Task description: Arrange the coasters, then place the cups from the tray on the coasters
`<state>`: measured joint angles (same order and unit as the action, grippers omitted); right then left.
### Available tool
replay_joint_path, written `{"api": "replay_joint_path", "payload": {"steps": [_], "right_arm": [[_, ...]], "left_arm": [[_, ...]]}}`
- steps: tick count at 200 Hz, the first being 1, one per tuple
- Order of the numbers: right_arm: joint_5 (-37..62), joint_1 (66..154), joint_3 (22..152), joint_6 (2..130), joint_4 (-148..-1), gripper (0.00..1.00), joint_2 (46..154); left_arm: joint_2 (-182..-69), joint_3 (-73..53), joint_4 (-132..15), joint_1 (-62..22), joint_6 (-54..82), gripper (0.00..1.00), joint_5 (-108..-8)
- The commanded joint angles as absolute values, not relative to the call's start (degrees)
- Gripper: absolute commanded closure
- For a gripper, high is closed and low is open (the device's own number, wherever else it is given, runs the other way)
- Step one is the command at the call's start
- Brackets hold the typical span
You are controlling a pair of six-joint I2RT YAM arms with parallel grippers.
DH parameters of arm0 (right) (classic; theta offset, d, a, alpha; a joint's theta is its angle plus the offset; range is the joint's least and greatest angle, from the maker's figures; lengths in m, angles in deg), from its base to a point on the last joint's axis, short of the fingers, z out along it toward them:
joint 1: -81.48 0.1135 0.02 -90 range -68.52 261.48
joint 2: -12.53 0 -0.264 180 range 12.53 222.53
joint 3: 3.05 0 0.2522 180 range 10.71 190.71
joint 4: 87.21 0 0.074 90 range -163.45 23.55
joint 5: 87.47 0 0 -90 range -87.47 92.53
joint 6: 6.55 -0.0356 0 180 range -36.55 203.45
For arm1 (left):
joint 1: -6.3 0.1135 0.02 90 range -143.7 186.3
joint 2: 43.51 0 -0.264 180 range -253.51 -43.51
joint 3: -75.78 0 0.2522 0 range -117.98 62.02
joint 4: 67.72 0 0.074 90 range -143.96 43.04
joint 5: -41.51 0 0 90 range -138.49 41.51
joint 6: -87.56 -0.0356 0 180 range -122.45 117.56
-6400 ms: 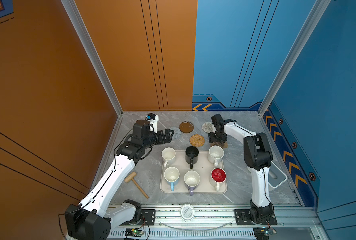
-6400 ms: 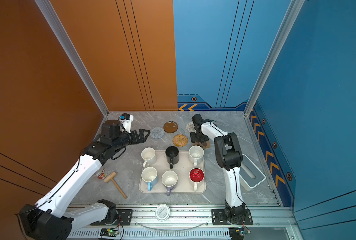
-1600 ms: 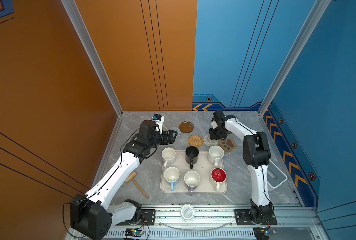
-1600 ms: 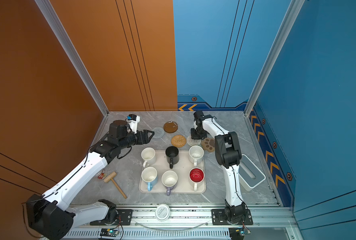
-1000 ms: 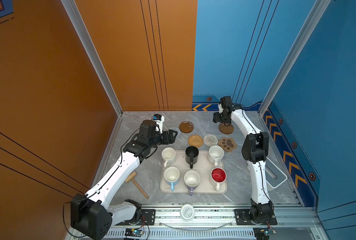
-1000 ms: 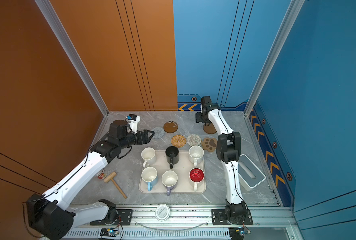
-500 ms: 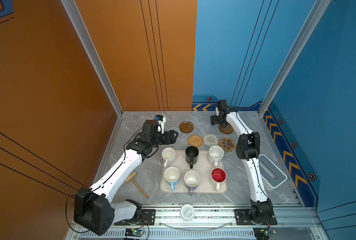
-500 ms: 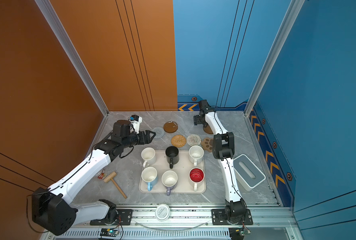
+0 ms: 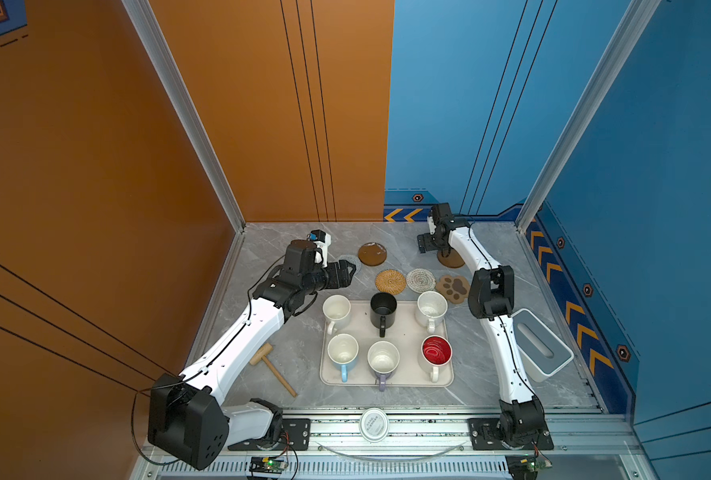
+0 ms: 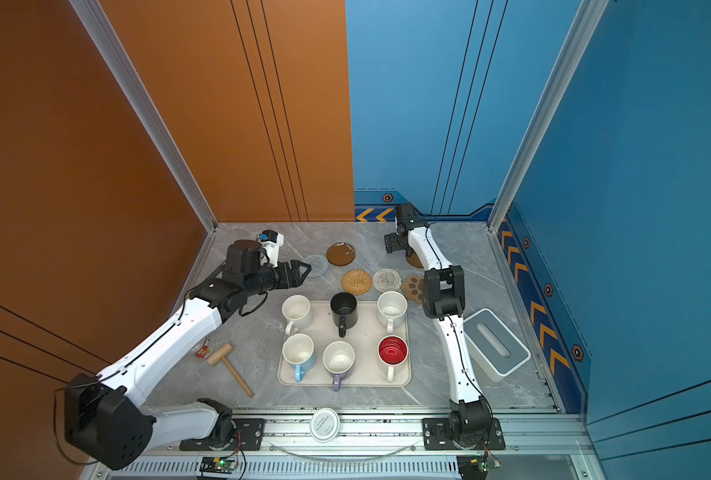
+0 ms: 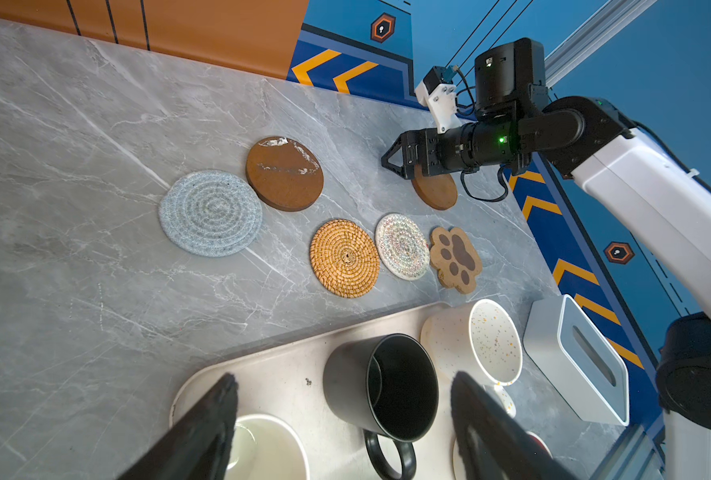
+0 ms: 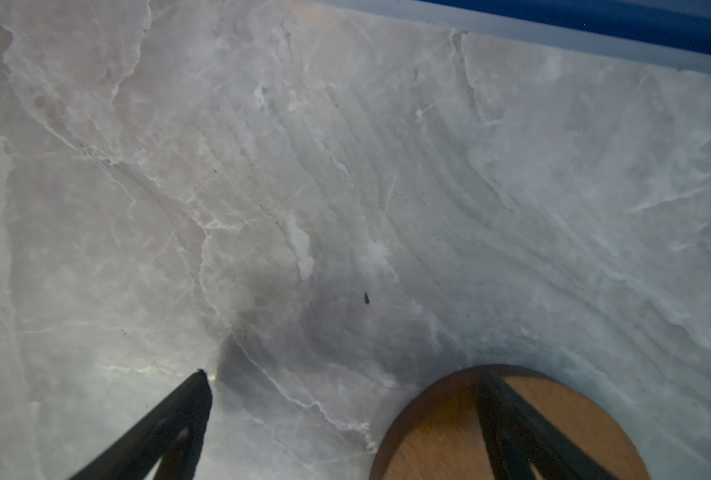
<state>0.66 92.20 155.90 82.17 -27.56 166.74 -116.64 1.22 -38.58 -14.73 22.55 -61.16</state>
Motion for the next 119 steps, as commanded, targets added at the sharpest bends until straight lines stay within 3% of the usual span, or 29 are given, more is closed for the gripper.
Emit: {"api": "replay_joint_path", "payload": {"steps": [1,119], "right_arm": [[-0.2,91.3,157.9,82.5,-26.4,0.01,166.7],[-3.7,90.4,159.9,88.5,-22.8,0.0,169.2]], "left_arm": [[-117.5,0.0,-39.3,-15.1,23.0,0.19,-60.7],[-117.8,-1.0,-39.3,-15.9,22.8,0.19,-60.2]]}}
